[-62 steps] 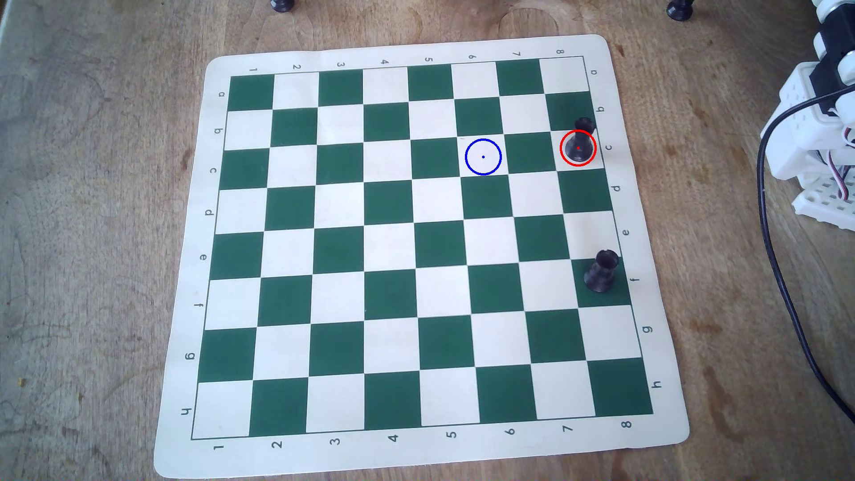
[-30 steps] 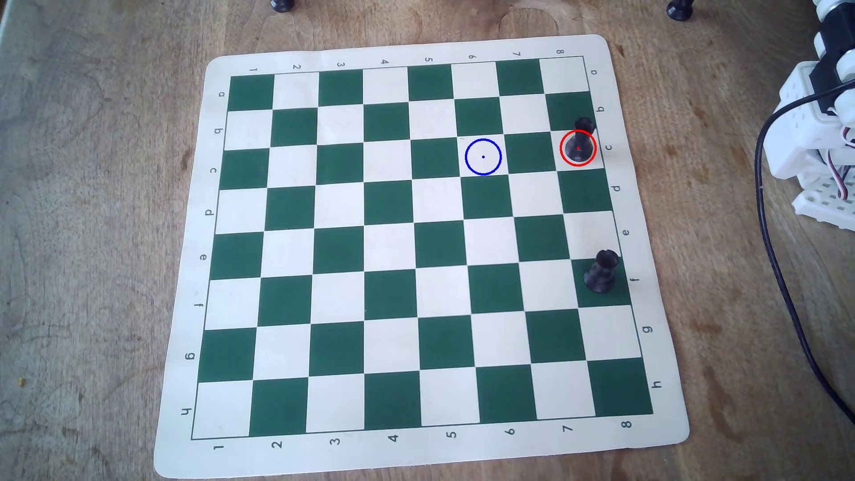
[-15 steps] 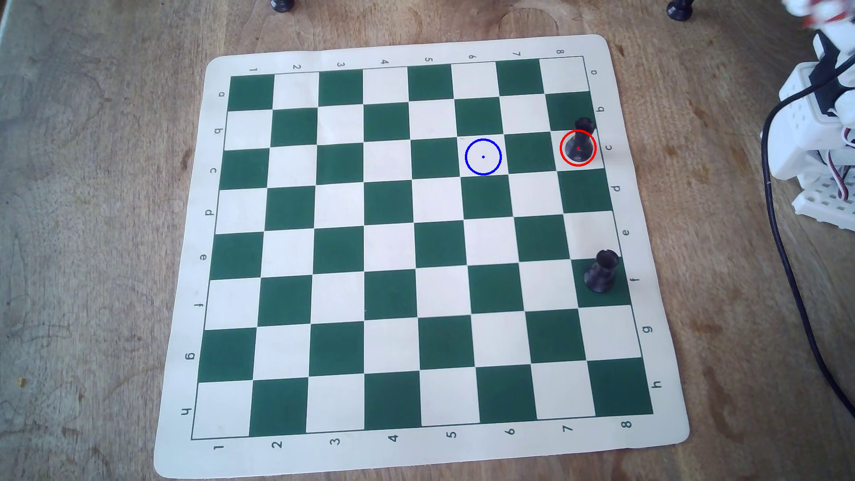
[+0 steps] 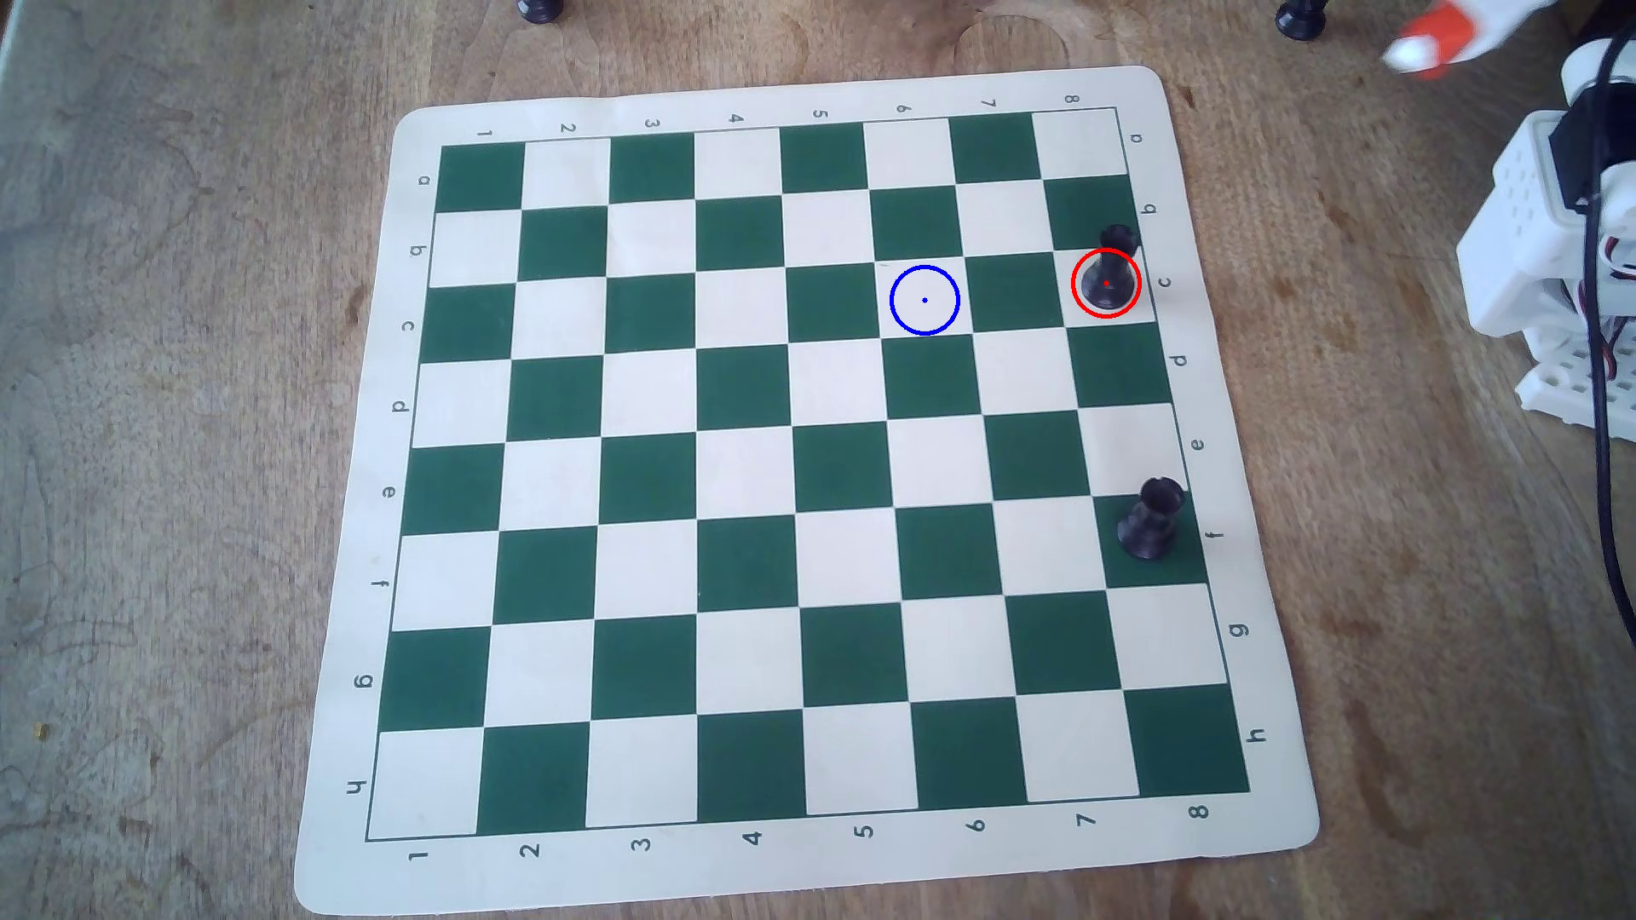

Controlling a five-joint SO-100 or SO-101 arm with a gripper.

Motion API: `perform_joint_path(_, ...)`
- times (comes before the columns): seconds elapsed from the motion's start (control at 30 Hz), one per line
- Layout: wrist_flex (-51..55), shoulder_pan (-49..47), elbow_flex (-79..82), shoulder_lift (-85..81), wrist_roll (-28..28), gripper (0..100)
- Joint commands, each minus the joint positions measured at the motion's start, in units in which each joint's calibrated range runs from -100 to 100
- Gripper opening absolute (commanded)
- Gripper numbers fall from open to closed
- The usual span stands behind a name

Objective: Move the chess piece from red to blue

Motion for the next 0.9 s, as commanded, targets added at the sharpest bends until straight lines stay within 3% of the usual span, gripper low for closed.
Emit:
perform_joint_path(0.0,19.47,0.03,-10.04,5.09,-0.98,44)
perform_joint_path(0.13,29.79,-1.54,-7.23,6.28,-2.49,43)
perform_joint_path(0.33,35.28,-2.71,-0.88,9.25,-3.81,39)
perform_joint_path(0.5,30.94,-2.01,6.46,10.44,-3.86,39)
perform_joint_path(0.87,8.17,1.51,21.69,22.67,-4.3,37)
